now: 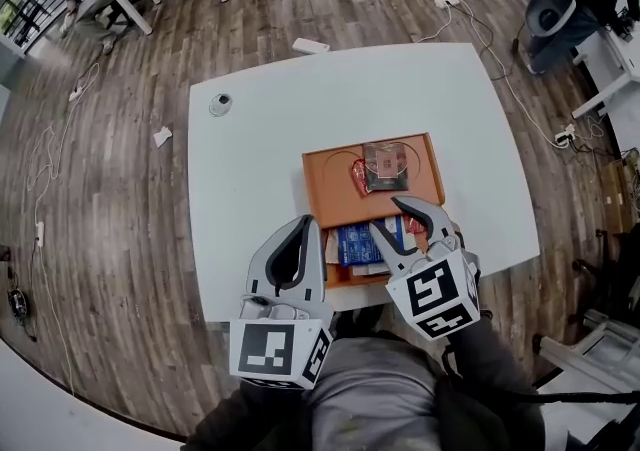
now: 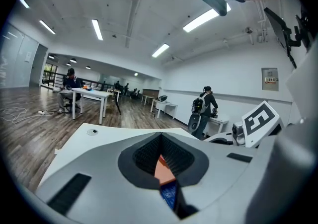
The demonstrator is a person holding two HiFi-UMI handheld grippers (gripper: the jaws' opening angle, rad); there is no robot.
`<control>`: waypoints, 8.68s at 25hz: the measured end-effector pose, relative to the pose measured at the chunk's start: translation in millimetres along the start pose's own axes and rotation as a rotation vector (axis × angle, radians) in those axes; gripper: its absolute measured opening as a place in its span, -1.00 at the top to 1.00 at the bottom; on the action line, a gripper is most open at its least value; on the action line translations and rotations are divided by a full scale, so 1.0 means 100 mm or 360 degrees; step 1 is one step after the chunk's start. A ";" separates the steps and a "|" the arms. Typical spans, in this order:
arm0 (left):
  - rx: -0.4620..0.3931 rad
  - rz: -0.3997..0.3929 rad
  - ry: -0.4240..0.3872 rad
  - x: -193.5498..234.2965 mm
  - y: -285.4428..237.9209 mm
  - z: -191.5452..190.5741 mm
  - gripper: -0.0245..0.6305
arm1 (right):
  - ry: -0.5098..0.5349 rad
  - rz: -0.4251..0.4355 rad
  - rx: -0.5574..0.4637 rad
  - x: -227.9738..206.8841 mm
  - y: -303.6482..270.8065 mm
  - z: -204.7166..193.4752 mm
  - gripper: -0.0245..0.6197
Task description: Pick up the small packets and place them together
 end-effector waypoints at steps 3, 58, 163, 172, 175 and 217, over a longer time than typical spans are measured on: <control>0.0009 -0.0031 0.0003 -0.16 0.10 -0.07 0.93 | -0.0014 0.0009 0.0034 0.06 0.17 -0.15 0.40; 0.0083 -0.0055 0.0030 -0.36 0.42 -0.31 0.93 | 0.0134 0.0391 0.0228 0.76 0.30 -0.46 0.70; 0.0044 -0.0143 -0.0027 -0.55 0.40 -0.20 0.93 | 0.0120 0.0157 0.0190 0.46 0.62 -0.36 0.78; -0.0017 -0.0161 -0.0060 -0.40 -0.04 0.06 0.93 | 0.0129 -0.0023 0.0069 -0.12 0.41 0.04 0.77; -0.0038 -0.0161 -0.0065 -0.26 -0.21 0.15 0.93 | 0.0143 -0.0076 0.0080 -0.30 0.23 0.15 0.77; 0.0063 -0.0071 0.0008 -0.17 -0.04 -0.07 0.93 | -0.0045 0.0134 0.0174 -0.07 0.21 -0.19 0.16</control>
Point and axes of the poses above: the fingertips, and each gripper's own axes: y backward along the fingers, x to its left, z out of its top, the point moved 6 cm from there along y, backward along the fingers, and after that the axes turned 7 degrees about -x, right-handed, at the moved point
